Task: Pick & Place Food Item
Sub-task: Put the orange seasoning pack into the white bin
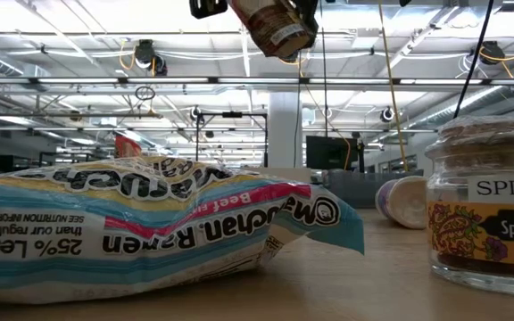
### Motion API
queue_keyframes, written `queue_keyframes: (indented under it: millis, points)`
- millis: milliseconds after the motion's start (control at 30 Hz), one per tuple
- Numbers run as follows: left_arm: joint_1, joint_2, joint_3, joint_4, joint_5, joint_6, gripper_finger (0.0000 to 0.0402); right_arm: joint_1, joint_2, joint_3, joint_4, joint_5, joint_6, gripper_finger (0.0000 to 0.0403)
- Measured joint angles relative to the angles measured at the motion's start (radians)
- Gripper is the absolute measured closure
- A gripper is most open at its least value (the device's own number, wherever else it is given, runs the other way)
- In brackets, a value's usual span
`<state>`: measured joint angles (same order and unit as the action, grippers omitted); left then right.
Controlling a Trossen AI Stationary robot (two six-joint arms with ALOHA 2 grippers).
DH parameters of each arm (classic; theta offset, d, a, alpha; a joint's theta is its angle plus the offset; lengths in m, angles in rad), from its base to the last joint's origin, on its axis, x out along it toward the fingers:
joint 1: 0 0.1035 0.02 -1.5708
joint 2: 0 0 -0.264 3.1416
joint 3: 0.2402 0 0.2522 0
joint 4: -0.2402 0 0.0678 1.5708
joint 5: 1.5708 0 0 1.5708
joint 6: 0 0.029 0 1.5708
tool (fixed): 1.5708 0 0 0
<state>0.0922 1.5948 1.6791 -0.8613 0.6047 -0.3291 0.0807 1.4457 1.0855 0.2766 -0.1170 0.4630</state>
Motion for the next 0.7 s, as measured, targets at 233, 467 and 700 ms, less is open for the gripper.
queue_keyframes:
  millis: [233, 467, 700]
  points:
    - [0.117, -0.028, 0.0, -0.004, 0.049, 0.105, 0.0234, -0.038, -0.05, 0.0, -0.051, 0.041, 0.021, 0.0403]
    - [0.198, -0.037, 0.0, 0.001, -0.027, 0.207, 0.0233, -0.063, -0.115, 0.0, -0.119, 0.176, 0.012, 0.0403]
    - [0.247, -0.036, 0.0, 0.001, -0.187, 0.219, 0.0233, -0.067, -0.173, 0.0, -0.213, 0.331, 0.01, 0.0403]
